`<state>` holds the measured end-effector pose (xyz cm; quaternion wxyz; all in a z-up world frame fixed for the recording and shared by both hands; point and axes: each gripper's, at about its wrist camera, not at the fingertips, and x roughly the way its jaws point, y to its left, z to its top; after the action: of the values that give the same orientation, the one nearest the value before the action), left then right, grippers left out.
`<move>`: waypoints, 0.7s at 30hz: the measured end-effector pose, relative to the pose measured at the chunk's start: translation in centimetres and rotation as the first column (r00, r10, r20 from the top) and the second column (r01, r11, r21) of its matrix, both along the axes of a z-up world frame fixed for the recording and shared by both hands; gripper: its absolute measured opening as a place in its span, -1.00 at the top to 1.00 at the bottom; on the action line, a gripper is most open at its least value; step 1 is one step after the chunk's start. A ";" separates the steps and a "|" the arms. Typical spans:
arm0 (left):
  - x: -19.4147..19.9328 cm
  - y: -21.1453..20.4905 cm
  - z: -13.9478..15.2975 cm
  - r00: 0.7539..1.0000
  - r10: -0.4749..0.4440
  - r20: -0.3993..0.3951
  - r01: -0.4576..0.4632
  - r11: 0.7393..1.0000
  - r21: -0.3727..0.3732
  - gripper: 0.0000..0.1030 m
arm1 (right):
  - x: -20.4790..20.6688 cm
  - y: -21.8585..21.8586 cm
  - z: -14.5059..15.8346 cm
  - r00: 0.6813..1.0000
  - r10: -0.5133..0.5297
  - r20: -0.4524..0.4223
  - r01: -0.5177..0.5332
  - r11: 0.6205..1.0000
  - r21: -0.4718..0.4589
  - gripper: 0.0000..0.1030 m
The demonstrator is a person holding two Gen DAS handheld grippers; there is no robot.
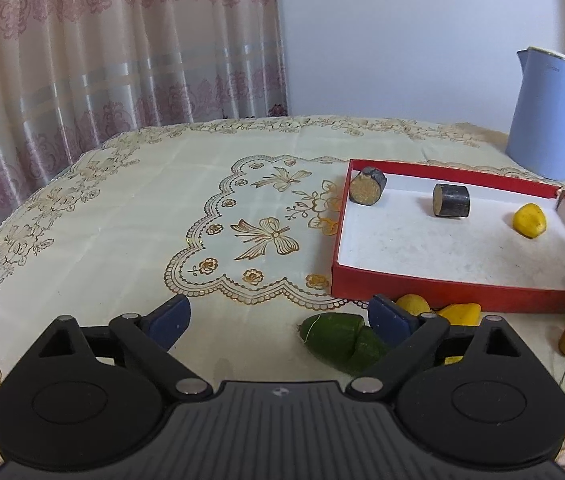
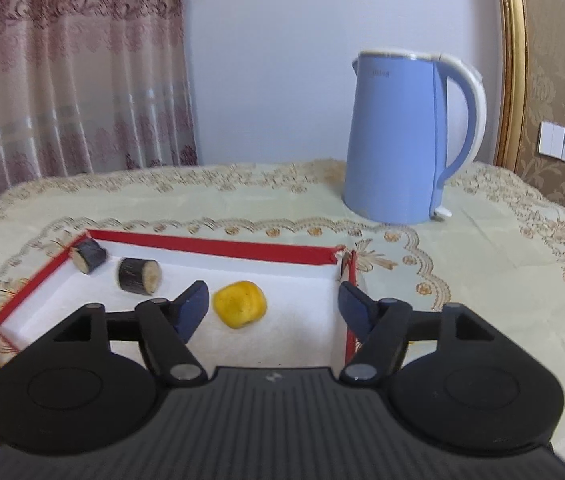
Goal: Organize fruits
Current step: 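Open the right gripper to drop the tomato and withdraw it, then move the left gripper down and close it on the green cucumber piece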
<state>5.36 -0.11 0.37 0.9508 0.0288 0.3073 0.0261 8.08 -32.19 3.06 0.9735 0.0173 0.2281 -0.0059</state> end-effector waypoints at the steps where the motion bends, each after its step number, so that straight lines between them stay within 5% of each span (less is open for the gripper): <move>1: -0.2 0.1 0.0 1.000 -0.009 0.003 0.009 1.000 -0.003 -0.87 | -0.6 0.1 0.2 1.000 0.005 0.011 -0.005 1.000 0.007 -0.45; 5: -1.7 0.8 -0.1 0.995 -0.094 0.044 0.096 0.994 -0.043 -0.87 | -3.7 0.8 0.7 0.998 0.044 0.053 -0.046 0.998 0.034 -0.81; 8: -3.1 0.6 -0.5 0.981 -0.168 0.095 0.172 0.984 -0.040 -0.87 | -5.8 1.3 0.6 0.995 0.060 0.077 -0.063 0.997 0.043 -0.90; 14: -3.7 -1.1 -1.3 0.934 -0.350 0.075 0.349 0.937 0.020 -0.87 | -8.1 0.7 -1.0 0.996 0.060 0.059 -0.070 0.979 0.191 -0.97; 21: -2.6 -2.2 -2.3 0.915 -0.402 0.033 0.403 0.915 -0.032 -0.86 | -8.5 0.3 -3.3 0.998 0.062 -0.003 -0.059 0.964 0.258 -1.00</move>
<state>2.79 -2.27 -1.88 0.9400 0.0730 0.2831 -0.1757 -0.44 -31.93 -0.27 0.9615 0.1366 0.2326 0.0533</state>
